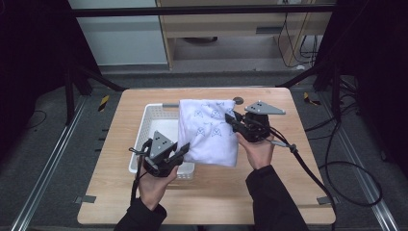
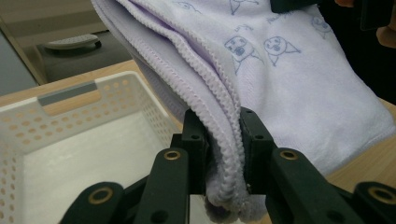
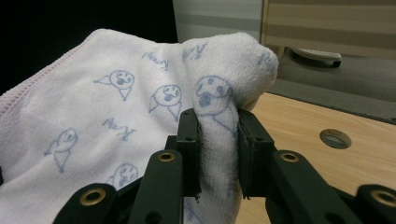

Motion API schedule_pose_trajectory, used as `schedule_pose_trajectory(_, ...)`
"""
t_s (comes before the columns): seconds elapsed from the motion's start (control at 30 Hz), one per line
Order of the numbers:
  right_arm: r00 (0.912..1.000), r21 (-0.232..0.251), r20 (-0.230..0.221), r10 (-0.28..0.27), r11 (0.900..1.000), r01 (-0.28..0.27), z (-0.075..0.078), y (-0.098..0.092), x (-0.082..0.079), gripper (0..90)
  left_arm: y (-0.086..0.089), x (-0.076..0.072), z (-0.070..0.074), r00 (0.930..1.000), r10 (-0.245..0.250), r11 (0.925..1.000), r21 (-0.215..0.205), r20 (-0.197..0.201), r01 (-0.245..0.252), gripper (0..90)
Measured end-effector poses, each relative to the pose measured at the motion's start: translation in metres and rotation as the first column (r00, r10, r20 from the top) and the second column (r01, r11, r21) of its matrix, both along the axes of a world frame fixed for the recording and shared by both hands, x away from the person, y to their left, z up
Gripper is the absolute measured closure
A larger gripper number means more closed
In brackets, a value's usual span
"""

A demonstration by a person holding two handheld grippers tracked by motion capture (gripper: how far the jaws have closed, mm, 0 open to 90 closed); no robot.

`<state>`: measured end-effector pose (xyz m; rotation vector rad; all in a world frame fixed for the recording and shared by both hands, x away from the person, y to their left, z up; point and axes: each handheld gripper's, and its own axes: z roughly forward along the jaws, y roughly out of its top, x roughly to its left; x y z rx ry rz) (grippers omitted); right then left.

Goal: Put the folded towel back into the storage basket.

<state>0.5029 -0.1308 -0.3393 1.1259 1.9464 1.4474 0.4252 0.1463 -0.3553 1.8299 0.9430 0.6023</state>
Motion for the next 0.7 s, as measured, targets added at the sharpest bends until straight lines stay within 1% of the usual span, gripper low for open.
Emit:
schedule_pose_trajectory(0.1,1.0000,-0.004,0.003,0.003,1.000,-0.003,0.001,0.008,0.002,73.4,0.005,0.001,0.000,1.0000,0.008,1.0000,0.002,0.000,-0.008,74.2)
schedule_pose_trajectory(0.13,1.0000,0.001,0.003,0.005,1.000,-0.005,0.001,0.011,0.003,73.4,0.009,0.002,0.000,0.9999,0.015,0.9999,0.004,0.002,-0.015,74.2)
schedule_pose_trajectory(0.17,1.0000,0.001,0.003,0.005,1.000,-0.005,0.001,0.011,0.003,73.4,0.009,0.002,0.000,0.9999,0.015,0.9999,0.004,0.002,-0.015,74.2)
schedule_pose_trajectory(0.2,1.0000,0.000,0.004,0.009,1.000,-0.009,0.002,0.015,0.004,73.4,0.014,0.002,0.000,0.9998,0.021,0.9998,-0.001,0.003,-0.021,74.2)
schedule_pose_trajectory(0.23,1.0000,0.000,0.004,0.009,1.000,-0.009,0.002,0.015,0.004,73.4,0.014,0.002,0.000,0.9998,0.021,0.9998,-0.001,0.003,-0.021,74.2)
schedule_pose_trajectory(0.27,0.9999,0.002,0.003,0.012,1.000,-0.012,0.002,0.020,0.006,73.4,0.018,0.002,0.001,0.9996,0.028,0.9996,-0.004,0.005,-0.028,74.2)
schedule_pose_trajectory(0.37,0.9998,0.008,0.006,0.019,1.000,-0.019,0.003,0.028,0.008,73.4,0.026,0.002,0.001,0.9992,0.039,0.9992,-0.008,0.006,-0.039,74.2)
schedule_pose_trajectory(0.47,0.9996,0.004,0.009,0.028,1.000,-0.028,0.003,0.036,0.010,73.5,0.033,0.002,0.002,0.9987,0.050,0.9986,-0.015,0.007,-0.050,74.2)
schedule_pose_trajectory(0.57,0.9993,0.005,0.013,0.035,0.999,-0.035,0.003,0.041,0.012,73.5,0.037,0.002,0.002,0.9982,0.059,0.9982,-0.014,0.008,-0.059,74.2)
schedule_pose_trajectory(0.6,0.9993,0.006,0.008,0.038,0.999,-0.038,0.003,0.046,0.013,73.5,0.042,0.002,0.002,0.9978,0.065,0.9978,-0.013,0.009,-0.065,74.2)
schedule_pose_trajectory(0.7,0.9988,-0.001,0.017,0.046,0.999,-0.046,0.004,0.055,0.015,73.4,0.049,0.002,0.002,0.9969,0.078,0.9969,-0.010,0.009,-0.078,74.2)
